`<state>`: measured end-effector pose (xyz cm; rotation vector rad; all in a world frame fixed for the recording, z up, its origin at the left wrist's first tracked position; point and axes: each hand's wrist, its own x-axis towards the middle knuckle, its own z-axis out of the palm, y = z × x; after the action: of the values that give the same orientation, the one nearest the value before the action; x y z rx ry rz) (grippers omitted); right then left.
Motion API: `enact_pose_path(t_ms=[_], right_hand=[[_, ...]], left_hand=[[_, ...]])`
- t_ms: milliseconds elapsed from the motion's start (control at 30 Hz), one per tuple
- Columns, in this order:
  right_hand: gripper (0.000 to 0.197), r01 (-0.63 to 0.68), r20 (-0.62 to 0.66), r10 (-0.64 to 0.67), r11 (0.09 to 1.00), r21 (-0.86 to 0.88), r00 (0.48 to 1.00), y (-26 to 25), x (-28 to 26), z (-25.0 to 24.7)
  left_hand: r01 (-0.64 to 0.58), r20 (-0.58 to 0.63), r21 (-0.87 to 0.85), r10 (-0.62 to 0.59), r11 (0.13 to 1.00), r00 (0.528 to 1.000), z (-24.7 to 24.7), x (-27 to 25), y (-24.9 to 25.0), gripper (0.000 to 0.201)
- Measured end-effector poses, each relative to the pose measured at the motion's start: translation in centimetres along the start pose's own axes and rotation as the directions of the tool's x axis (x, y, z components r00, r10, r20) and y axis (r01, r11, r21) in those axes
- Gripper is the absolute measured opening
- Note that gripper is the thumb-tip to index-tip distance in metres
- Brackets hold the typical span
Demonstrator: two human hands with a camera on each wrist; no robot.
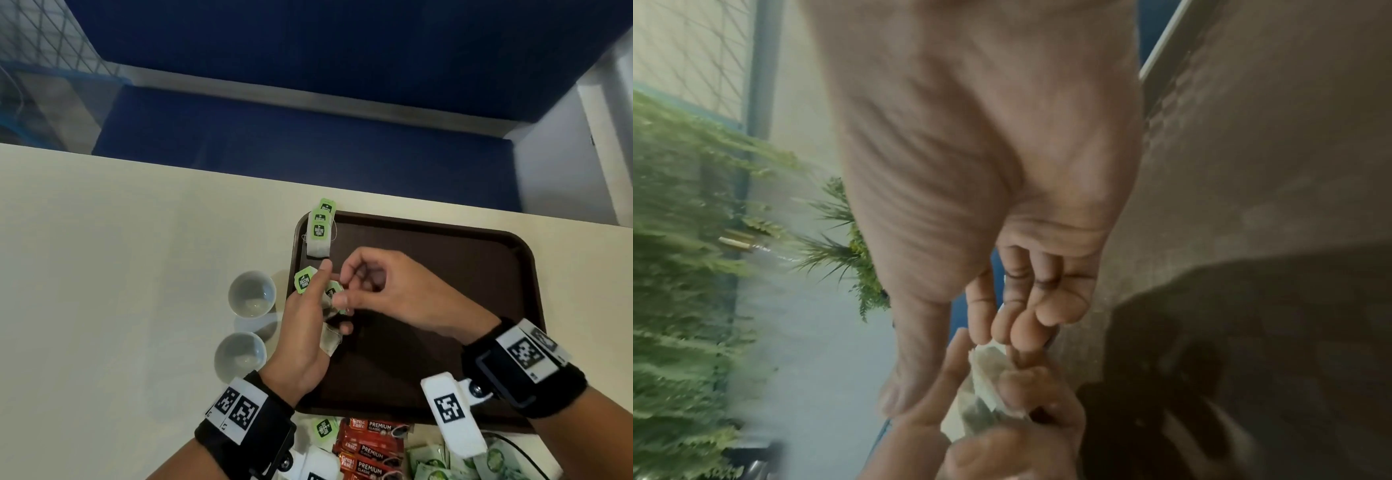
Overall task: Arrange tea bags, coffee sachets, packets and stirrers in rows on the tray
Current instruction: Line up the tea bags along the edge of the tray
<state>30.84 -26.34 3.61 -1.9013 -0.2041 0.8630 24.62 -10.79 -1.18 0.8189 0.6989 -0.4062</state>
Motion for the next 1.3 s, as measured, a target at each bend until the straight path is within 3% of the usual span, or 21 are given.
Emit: enact_pose_path(t_ms=[100,333,400,567,667,833,967,1300], right_hand=[[0.041,-0.014,-0.007,0.013,0.999,-0.047,1.0,0.4,-0.9,0.3],[0.014,-0.009,-0.281,-0.056,0.974,-0.224,0.958,0.9,-0.6,0.5],[0.013,-0.007,-0.318,-0.055,0.982,-0.191,0.946,1.0,-0.4,0.2],[0.009,0.068,-0.375,-0.023,0.992,0.106,0.927,0.8,0.8,-0.2],[0.008,0.108,-0.45,-0.074,0.993,0.052,0.89,0.6,2.2,-0.3],[0.008,0.093,-0.341,-0.149,0.98,-0.175,0.928,1.5,5.5,0.9],[0.009,0.081,-0.305,-0.158,0.965,-0.25,0.939,2.0,7.2,2.1],[0.014,0.066,-0.413,-0.198,0.948,-0.312,0.889,2.9,8.6,2.7]], left_hand=[[-0.007,-0.003,-0.002,0.007,1.0,1.0,0.2,0.2,-0.1,0.055],[-0.058,-0.009,0.056,0.058,0.997,0.998,0.3,-0.2,-0.5,0.043],[-0.057,-0.02,0.041,0.058,0.998,0.998,0.3,-0.4,-0.6,0.04],[-0.048,-0.073,-0.002,0.047,0.999,0.996,0.1,-0.5,-1.1,0.035],[-0.059,-0.12,0.001,0.059,0.998,0.991,-0.3,-0.5,-1.4,0.027],[-0.058,-0.155,0.015,0.06,0.998,0.986,-0.5,-0.8,-1.7,0.026],[-0.044,-0.159,0.016,0.046,0.999,0.986,-0.6,-0.8,-1.8,0.03],[-0.013,-0.129,0.013,0.015,1.0,0.992,-0.7,-0.3,-1.3,0.029]])
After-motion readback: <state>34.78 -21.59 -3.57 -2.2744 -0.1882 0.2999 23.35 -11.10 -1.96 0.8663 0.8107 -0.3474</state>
